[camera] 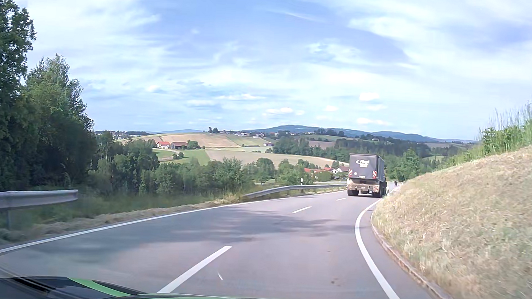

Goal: Follow the waypoints while adhering to traffic rules and regulations

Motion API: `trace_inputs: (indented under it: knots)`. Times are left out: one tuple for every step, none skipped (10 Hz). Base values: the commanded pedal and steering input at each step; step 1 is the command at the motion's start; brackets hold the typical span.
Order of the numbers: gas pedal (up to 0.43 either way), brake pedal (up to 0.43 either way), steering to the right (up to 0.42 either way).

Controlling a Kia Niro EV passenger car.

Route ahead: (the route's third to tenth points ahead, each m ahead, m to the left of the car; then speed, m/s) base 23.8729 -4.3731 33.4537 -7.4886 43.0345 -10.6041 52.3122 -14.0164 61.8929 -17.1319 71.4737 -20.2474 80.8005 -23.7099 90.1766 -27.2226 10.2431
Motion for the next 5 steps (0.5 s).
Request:
trace_inputs:
  knots:
    - [0.0,0.146,0.065]
    - [0.0,0.146,0.065]
    - [0.0,0.098,0.066]
    - [0.0,0.012,0.067]
    - [0.0,0.0,0.068]
